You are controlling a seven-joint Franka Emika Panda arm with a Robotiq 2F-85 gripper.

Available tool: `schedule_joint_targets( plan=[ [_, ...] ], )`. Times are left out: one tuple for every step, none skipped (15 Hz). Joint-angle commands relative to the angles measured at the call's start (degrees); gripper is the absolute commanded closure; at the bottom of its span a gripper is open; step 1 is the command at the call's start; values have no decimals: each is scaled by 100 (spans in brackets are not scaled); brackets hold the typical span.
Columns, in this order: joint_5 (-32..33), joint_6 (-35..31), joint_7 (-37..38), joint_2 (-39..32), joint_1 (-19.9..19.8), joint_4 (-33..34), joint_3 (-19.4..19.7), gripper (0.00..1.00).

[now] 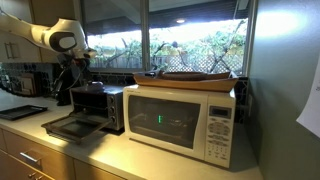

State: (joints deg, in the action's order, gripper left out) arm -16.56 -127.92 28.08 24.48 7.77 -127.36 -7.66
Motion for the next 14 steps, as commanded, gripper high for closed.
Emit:
schedule_joint_targets(
  plan=[
    [-196, 87, 445, -108, -163, 5, -145, 0],
    [-204, 52, 552, -151, -172, 9, -167, 0],
    [-188, 40, 673, -185, -179, 12, -189, 0],
    [-108, -1, 804, -209, -205, 0, -230, 0],
    [-168, -32, 843, -230, -178, -10, -223, 0],
    [-124, -65, 946, -247, -195, -32, -253, 0],
    [-156, -129, 1006, -259, -188, -61, -258, 0],
    [-230, -224, 1053, -265, -166, -102, -252, 0],
    [-248, -257, 1102, -274, -155, -121, -252, 0],
    [-233, -333, 1173, -283, -161, -150, -268, 0],
    [-240, -412, 1217, -286, -156, -175, -272, 0],
    [-260, -479, 1259, -290, -147, -188, -267, 0],
    [-227, -528, 1296, -289, -149, -197, -275, 0],
    [-215, -575, 1339, -291, -151, -207, -280, 0]
  ],
)
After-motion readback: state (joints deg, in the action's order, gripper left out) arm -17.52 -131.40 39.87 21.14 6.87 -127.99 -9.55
